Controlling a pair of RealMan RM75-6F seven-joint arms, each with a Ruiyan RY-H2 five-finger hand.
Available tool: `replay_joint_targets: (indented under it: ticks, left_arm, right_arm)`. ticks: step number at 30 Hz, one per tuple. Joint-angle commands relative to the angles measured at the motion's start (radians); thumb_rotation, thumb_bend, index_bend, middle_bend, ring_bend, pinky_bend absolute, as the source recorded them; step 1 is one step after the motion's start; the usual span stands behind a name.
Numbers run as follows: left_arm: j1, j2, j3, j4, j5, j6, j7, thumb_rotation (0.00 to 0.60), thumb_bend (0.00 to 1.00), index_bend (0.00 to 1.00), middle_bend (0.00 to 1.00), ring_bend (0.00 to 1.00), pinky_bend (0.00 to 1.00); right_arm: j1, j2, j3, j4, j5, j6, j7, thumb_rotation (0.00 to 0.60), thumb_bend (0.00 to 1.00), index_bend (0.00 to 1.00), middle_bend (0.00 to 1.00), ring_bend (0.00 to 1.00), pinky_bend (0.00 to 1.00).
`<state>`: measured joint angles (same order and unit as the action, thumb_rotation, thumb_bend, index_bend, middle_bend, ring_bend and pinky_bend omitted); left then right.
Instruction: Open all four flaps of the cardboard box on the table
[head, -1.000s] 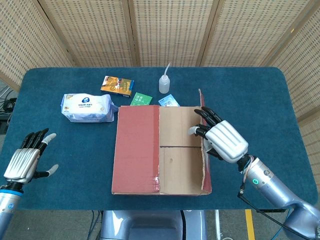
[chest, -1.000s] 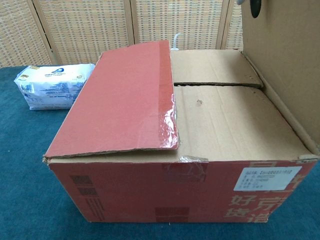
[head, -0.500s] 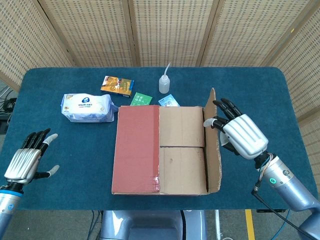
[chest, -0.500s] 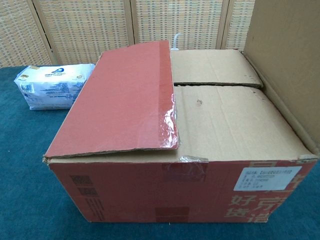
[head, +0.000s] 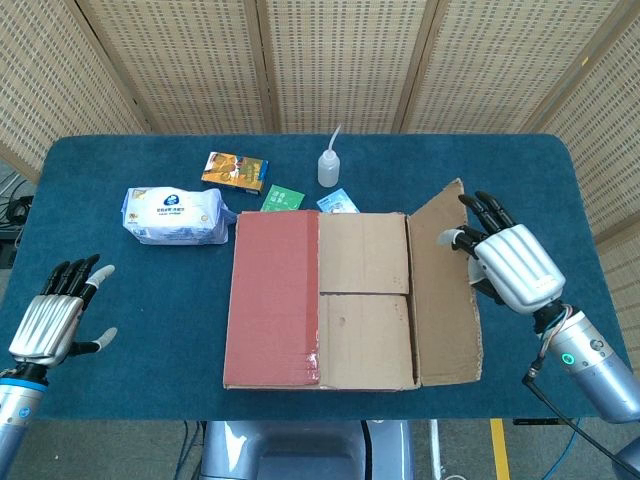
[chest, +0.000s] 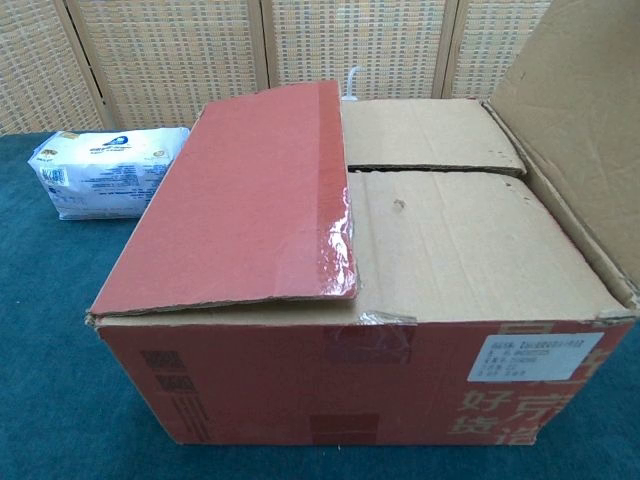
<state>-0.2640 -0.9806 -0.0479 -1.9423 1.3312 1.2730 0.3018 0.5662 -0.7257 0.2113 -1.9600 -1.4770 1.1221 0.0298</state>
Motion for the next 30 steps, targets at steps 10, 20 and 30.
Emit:
replay_joint_targets:
  ticks: [10, 20, 30]
  left_arm:
    - [-0.049, 0.063, -0.004, 0.0, 0.151, -0.041, -0.149, 0.524, 0.27, 0.11, 0.0, 0.0, 0.0]
    - [-0.17, 0.108, -0.046, 0.025, 0.316, -0.109, -0.311, 0.524, 0.41, 0.11, 0.0, 0.0, 0.0]
    - [-0.375, 0.111, -0.084, 0.062, 0.438, -0.269, -0.487, 0.523, 0.75, 0.11, 0.0, 0.0, 0.0]
  right_arm:
    - [-0.049, -0.028, -0.021, 0.03, 0.033, 0.032, -0.03, 0.6, 1.0, 0.33, 0.41, 0.01, 0.0]
    - [-0.125, -0.149, -0.047, 0.079, 0.044, 0.153, -0.109, 0.6, 1.0, 0.14, 0.11, 0.0, 0.0]
    - [-0.2, -0.255, -0.053, 0.087, 0.085, 0.279, -0.257, 0.6, 0.93, 0.06, 0.03, 0.0, 0.0]
